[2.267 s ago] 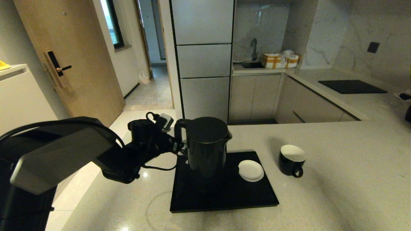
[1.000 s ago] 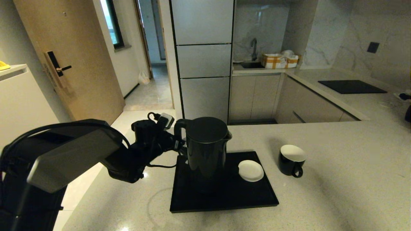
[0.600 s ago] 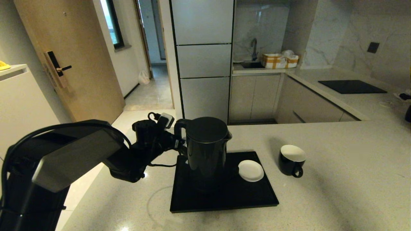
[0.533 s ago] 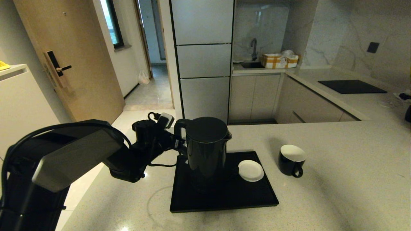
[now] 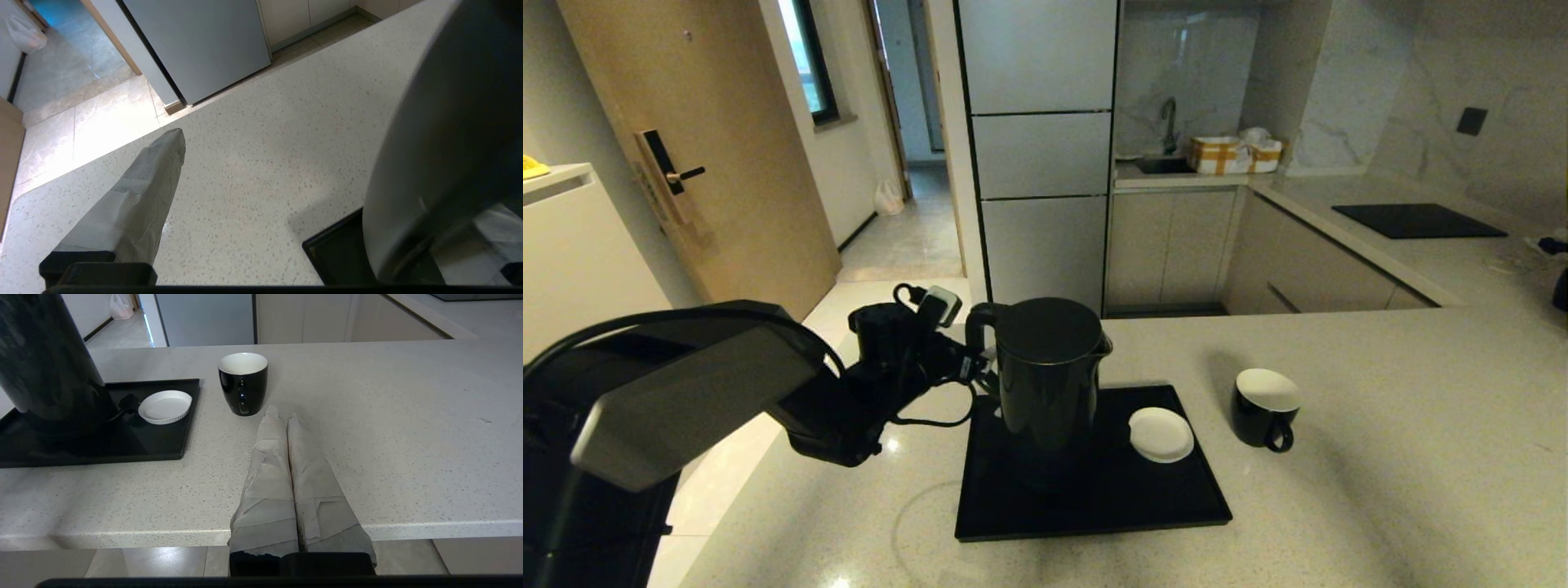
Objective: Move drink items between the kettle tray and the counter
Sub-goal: Pick up the kettle
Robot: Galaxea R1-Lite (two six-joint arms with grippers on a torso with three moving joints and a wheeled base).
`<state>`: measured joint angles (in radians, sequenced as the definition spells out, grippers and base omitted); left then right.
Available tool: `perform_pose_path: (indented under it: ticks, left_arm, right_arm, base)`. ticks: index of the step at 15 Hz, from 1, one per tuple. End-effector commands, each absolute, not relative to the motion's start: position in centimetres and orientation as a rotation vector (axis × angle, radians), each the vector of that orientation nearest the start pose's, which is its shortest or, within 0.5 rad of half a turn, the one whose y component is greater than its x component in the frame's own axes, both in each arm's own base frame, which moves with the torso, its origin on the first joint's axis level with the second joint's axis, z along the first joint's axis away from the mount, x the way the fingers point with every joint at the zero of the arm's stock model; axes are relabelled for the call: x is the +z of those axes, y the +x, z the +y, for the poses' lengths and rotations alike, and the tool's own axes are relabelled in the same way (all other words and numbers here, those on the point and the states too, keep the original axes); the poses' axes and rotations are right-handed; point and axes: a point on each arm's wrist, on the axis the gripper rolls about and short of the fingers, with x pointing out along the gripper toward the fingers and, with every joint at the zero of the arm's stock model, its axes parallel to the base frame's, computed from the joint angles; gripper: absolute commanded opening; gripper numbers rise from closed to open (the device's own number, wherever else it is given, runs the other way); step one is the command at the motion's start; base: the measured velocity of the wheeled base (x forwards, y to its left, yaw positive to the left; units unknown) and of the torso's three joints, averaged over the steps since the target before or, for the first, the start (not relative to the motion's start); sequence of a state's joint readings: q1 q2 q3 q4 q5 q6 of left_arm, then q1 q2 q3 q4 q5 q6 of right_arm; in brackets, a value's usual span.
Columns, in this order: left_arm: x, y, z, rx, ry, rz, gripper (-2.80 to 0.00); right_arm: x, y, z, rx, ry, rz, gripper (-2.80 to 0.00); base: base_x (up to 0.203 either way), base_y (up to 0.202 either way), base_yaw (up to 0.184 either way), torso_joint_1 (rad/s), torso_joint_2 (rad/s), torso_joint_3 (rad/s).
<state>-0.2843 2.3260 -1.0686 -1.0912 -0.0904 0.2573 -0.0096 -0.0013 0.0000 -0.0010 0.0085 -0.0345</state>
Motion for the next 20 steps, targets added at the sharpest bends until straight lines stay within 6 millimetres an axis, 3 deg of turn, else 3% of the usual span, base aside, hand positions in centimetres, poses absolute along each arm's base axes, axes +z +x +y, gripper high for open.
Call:
perform_pose_path:
  ticks: [1, 15, 20]
  left_arm:
    - [6.1, 41.4, -12.3, -0.395, 0.276, 0.111, 0.00]
    - [7.6, 41.6, -12.8, -0.302, 0.269, 0.158, 0.00]
    - [9.6, 40.8, -12.5, -0.286, 0.258, 0.006, 0.00]
  right_arm:
    - [7.6, -2.3, 0.0, 0.000, -0.035, -0.003, -2.80]
    - [7.6, -2.3, 0.0, 0.000, -0.035, -0.003, -2.80]
    - [7.6, -2.3, 0.0, -0.002, -0.035, -0.003, -2.80]
  base:
    - [0.000, 0.000, 0.000, 0.000, 0.00, 0.000]
    - [0.000, 0.000, 0.000, 0.000, 0.00, 0.000]
    - [0.000, 0.000, 0.000, 0.000, 0.00, 0.000]
